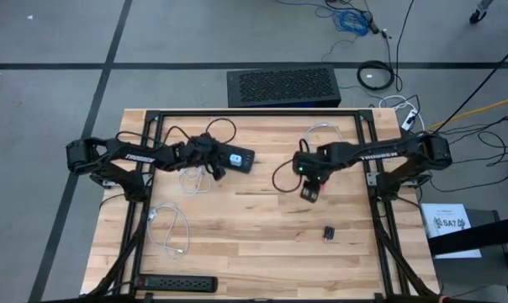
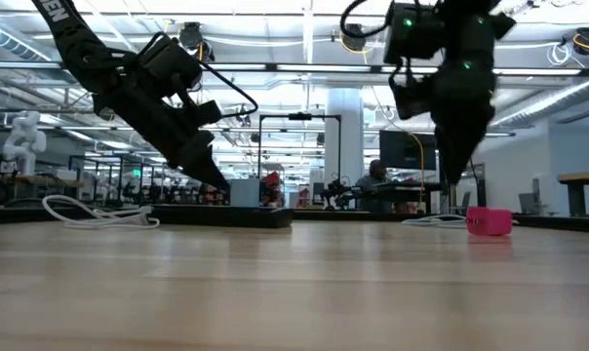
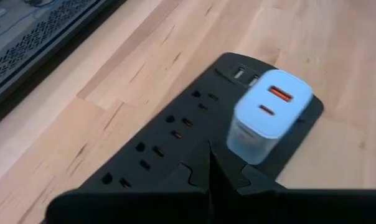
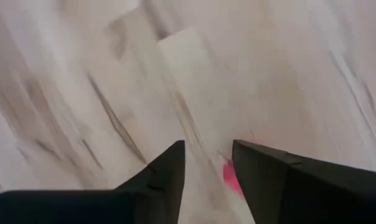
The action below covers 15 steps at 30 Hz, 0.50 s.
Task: Insert USB
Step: Insert the pink charger adapter into the top left black outlet extension
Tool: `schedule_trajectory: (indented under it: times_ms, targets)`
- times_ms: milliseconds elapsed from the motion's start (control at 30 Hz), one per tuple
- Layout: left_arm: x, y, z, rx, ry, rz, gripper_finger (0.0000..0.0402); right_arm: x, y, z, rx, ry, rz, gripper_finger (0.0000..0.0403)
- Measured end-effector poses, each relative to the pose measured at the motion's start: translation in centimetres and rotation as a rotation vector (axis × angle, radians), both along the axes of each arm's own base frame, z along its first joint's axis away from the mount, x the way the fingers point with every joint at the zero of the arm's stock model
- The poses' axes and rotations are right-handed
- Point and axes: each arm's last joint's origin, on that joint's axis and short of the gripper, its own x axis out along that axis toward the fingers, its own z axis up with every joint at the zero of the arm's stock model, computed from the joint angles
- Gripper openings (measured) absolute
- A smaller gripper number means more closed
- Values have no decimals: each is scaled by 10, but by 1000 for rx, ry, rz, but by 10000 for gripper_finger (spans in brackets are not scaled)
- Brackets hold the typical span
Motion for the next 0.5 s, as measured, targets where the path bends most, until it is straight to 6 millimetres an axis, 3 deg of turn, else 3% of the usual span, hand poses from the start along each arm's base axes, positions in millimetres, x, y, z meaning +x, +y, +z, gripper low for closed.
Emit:
schedule_trajectory:
  times_ms: [67, 133, 333, 500]
  targets:
    - [0, -2, 0, -3, 4, -8, 2, -3, -2, 10, 21, 64, -111, 140]
    - [1, -3, 0, -3, 4, -14, 2, -8, -3, 15, -25, 127, -91, 154]
    - [1, -4, 0, 3, 8, -21, 2, -19, 9, 3, -227, 238, 470, 185]
    - [1, -7, -1, 9, 21, -41, 2, -25, 4, -18, -223, 243, 552, 193]
